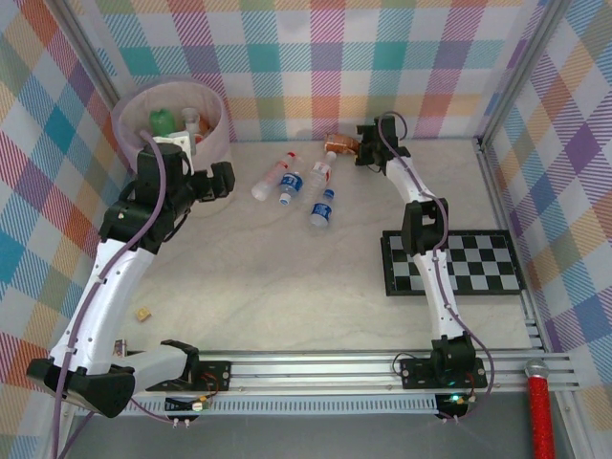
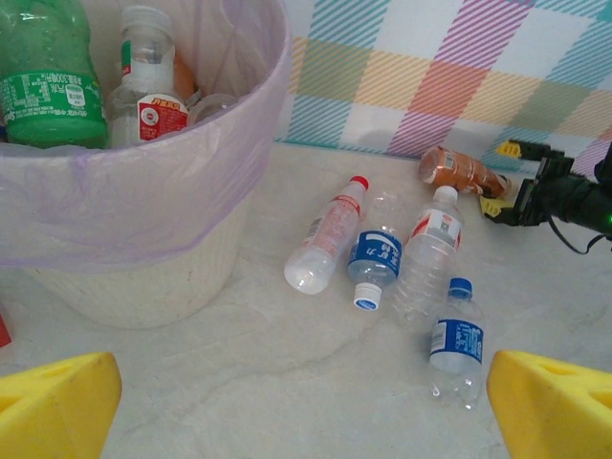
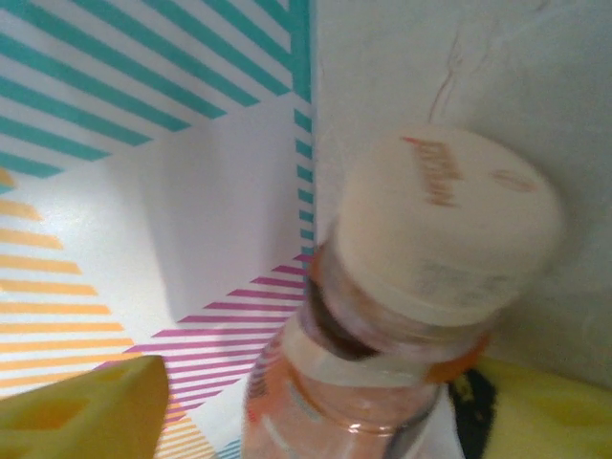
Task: Put the plastic bottles in the bin
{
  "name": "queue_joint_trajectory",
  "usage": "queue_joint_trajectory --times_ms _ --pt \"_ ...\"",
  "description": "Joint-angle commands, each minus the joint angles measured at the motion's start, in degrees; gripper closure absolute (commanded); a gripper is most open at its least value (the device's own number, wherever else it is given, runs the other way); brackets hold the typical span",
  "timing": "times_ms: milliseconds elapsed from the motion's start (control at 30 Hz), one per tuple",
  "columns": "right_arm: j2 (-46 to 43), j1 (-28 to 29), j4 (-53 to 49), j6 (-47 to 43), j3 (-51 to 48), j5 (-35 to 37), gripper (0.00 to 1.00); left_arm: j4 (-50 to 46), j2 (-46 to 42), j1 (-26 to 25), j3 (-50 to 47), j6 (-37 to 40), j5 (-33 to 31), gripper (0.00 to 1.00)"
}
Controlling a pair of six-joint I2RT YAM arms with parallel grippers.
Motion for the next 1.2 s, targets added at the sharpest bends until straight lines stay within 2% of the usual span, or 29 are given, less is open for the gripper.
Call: queue_joint_trajectory --times_ms 0,200,400,600,733,833,900,1000,1167 --pt "4.2 -0.2 -2.5 0.2 -1.1 0.0 0.34 1.7 -0.8 -0.3 -0.5 -0.8 -1.2 0.02" --pt "3.5 -0.6 -1.9 -0.3 -2.8 -0.5 0.5 1.9 -0.8 -0.3 -0.8 -0.9 -1.8 0.02" --pt "-2.0 -1.5 -0.5 -2.3 -10.4 0.7 0.57 2.2 -0.4 -0.3 -0.8 -1.0 -2.4 0.02" --pt "-12.8 -2.7 5.7 -3.7 -27.2 2.4 0.61 2.3 -0.1 -0.3 -0.7 -1.0 -2.5 0.02" --pt "-23.8 -3.5 14.4 -4.6 -44.5 2.7 0.63 2.6 -0.3 -0.3 -0.7 -1.3 -2.0 0.02" --pt "-30.7 -4.0 16.3 -5.7 -53.7 1.5 0.62 3.1 -0.3 -0.3 -1.0 -1.8 -1.6 0.02" --pt "-34.4 -3.9 17.3 -5.8 -59.0 0.1 0.6 3.6 -0.4 -0.3 -1.3 -2.2 -0.9 0.02" --pt "-38.8 -3.9 17.4 -7.7 -63.0 -1.1 0.5 4.1 -0.6 -0.4 -1.5 -2.6 0.0 0.02" --pt "-40.1 -3.9 15.3 -10.3 -60.5 -1.7 0.24 4.3 -1.0 -0.4 -1.6 -2.5 -0.5 0.02"
